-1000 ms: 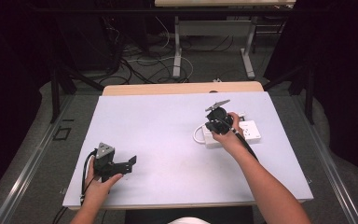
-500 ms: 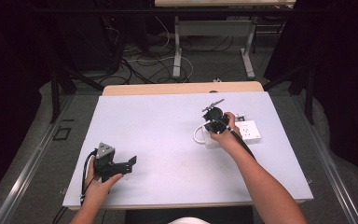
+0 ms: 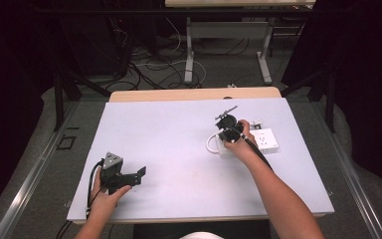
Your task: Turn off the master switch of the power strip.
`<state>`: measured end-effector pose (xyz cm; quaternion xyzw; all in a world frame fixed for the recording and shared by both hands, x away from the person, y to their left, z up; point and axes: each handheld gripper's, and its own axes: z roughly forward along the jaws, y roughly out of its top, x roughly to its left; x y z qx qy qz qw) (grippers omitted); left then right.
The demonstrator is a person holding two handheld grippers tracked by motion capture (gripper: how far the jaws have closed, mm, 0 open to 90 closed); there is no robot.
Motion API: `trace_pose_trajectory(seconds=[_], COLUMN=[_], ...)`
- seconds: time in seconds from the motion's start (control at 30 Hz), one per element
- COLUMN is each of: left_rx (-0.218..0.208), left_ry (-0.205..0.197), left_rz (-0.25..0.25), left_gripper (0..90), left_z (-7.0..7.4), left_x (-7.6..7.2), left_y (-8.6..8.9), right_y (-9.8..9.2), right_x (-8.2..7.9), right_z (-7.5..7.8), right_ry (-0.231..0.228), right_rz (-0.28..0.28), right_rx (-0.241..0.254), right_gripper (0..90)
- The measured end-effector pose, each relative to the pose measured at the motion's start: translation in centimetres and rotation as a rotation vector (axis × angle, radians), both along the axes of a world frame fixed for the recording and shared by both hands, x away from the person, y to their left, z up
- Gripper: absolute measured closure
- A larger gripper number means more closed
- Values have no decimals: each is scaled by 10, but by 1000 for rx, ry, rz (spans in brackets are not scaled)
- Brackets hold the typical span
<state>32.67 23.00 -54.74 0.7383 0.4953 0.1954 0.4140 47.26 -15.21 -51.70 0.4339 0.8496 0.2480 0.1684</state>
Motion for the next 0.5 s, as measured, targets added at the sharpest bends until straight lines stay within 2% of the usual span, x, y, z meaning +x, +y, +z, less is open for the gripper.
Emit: trace_pose_trajectory(seconds=[0.1, 0.17, 0.2, 0.33, 0.37, 0.4, 0.43, 0.5], left_rx=[-3, 4, 3, -3, -3, -4, -2, 2], left_ry=[3, 1, 0, 5, 5, 2, 2, 3], left_rz=[1, -3, -3, 2, 2, 3, 1, -2], left_gripper=[35, 35, 35, 35, 35, 35, 35, 35], left_z=[0, 0, 0, 0, 0, 0, 0, 0], left_x=[0, 0, 0, 0, 0, 0, -1, -1], left_y=[-1, -1, -1, -1, -1, -1, -1, -1], right_y=[-1, -2, -1, 0, 0, -1, -1, -1], right_x=[2, 3, 3, 3, 3, 4, 4, 5], right_z=[-1, -1, -2, -1, -1, -3, -1, -2], right_ry=[24, 14, 11, 22, 26, 23, 48, 37], right_rz=[-6, 2, -7, -18, -23, -19, -34, -36], right_rx=[24, 23, 42, 26, 28, 55, 44, 52], right_gripper=[900, 900, 900, 900, 900, 900, 900, 900])
